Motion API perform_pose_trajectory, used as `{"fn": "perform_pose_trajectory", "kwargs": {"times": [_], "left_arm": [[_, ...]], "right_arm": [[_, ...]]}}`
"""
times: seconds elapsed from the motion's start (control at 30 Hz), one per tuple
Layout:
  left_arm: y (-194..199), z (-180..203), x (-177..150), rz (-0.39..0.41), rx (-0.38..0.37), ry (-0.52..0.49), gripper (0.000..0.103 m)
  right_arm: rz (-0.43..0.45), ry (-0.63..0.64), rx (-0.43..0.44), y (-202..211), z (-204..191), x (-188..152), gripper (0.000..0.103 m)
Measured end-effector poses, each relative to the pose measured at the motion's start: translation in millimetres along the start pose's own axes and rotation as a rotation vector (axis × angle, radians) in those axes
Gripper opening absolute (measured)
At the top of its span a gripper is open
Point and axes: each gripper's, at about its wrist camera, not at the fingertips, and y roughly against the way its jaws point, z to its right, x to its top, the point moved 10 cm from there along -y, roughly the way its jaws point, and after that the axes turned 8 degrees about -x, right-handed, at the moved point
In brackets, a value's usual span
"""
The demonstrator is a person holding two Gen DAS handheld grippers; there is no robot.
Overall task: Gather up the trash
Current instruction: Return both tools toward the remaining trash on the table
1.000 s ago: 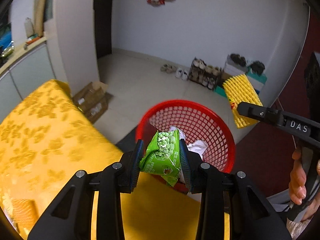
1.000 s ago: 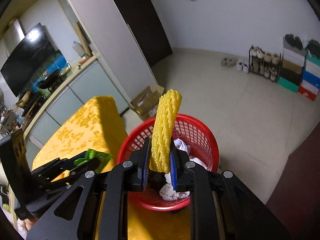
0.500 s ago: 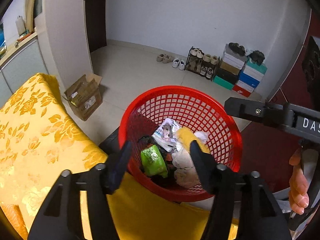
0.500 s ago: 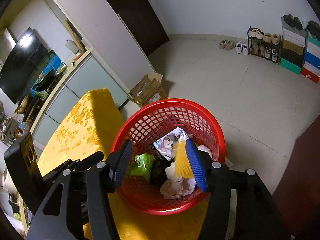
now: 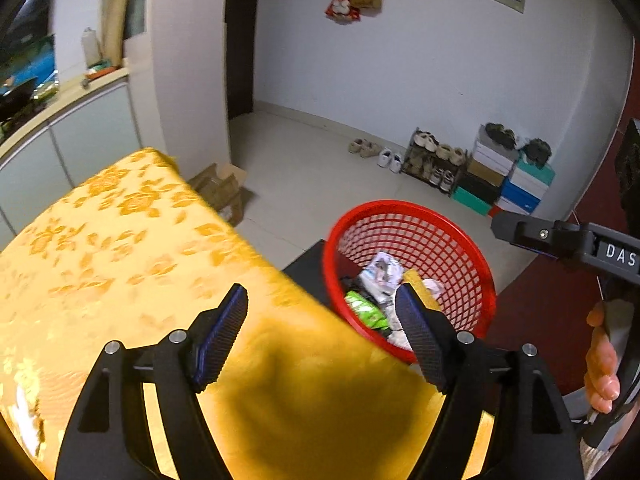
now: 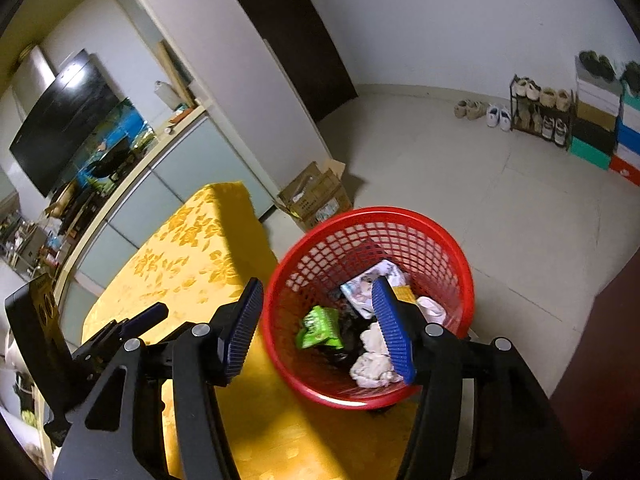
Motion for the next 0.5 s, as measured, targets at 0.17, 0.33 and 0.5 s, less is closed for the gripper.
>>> {"fn": "perform_pose_trajectory", "kwargs": {"times": [0.17, 0.33, 0.5], "left_arm": [[27, -17, -10, 0.030, 0.057, 0.017, 0.074], [52, -39, -22, 0.045, 0.128, 0.047, 0.075], [81, -68, -41, 0.056, 0.199, 0.090, 0.075]], "right_arm": [[0.008, 0.062, 0.027, 11, -31, -10, 0.055], [-0.012, 0.140, 0.074, 14, -72, -27, 0.055], [-0.039, 0.220, 0.124, 16, -113, -46, 0.055]]}}
